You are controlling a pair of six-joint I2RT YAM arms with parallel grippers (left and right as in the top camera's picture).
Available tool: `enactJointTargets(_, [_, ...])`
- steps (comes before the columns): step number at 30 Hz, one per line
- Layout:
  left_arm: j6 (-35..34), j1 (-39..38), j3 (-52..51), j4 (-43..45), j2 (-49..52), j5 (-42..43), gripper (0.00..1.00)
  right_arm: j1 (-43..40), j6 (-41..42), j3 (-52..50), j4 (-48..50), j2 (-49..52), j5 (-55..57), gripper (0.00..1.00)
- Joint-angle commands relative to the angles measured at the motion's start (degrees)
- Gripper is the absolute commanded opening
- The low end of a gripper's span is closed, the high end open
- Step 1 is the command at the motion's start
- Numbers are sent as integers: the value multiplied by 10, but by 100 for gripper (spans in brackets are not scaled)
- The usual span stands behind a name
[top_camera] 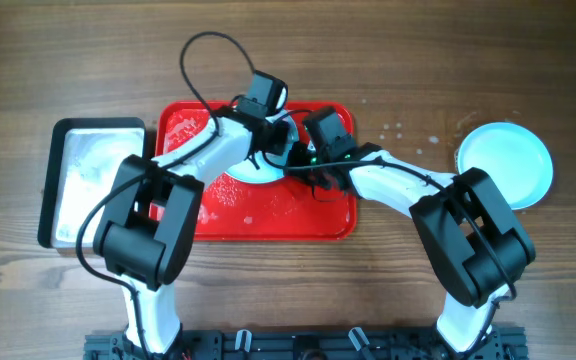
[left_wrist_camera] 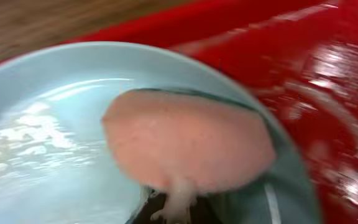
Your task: Clean dirty plates on tray and stack at the side
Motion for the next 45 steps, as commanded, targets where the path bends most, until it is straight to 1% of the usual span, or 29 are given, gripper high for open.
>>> enactJointTargets(1, [43,-9,-24,-20,49,145,4,13,-37,-14,-10,33,-10,4])
enactJointTargets(2, [30,-3,-24,-22,49,133,4,13,-37,-14,-10,33,-10,4])
enactJointTargets(4, [-28,16,-24,-34,49,72,4,13,-38,-14,-10,33,-10,4])
enactJointTargets(6, [-88,45,-24,-63,49,-8,4,13,-38,-14,-10,33,-10,4])
enactJointTargets(8, [-107,67,-23,-86,49,-44,4,13,-39,-14,-10,33,-12,4])
enactJointTargets(12, [-116,128,-2,-162,49,-73,4,13,-39,-14,-9,33,-12,4])
enactJointTargets(16, [-120,178,28,-250,49,-79,4,13,-38,-14,-8,33,-12,4])
enactJointTargets(21, [-119,208,69,-371,49,-126,4,12,-38,-14,-8,33,-12,4])
enactJointTargets(22, [-119,209,75,-391,49,-126,4,12,-39,-14,-8,33,-12,4])
enactJointTargets(23, [-119,208,90,-435,49,-126,4,12,-38,-14,-8,33,-12,4])
enactJointTargets(25, [-120,208,106,-475,49,-125,4,12,-38,-14,-8,33,-12,4])
enactJointTargets(27, [-120,208,141,-542,49,-111,4,11,-39,-14,-7,33,-15,4])
enactJointTargets(32, [-117,208,227,-628,41,-54,4,8,-46,-14,-7,33,-24,4])
enactJointTargets(34, [-97,208,254,-644,25,-27,4,7,-49,-14,-7,33,-31,4])
enactJointTargets(36, [-91,209,266,-642,2,-8,4,5,-50,-14,-6,33,-37,4])
enactJointTargets(39, [-91,210,266,-629,-42,-7,4,4,-60,-14,-3,33,-47,4])
enactJointTargets(43, [-92,226,266,-625,-65,-7,4,3,-64,-14,-4,28,-50,4])
enactJointTargets(45, [-92,238,266,-622,-66,-7,4,-2,-73,-14,-13,5,-43,4])
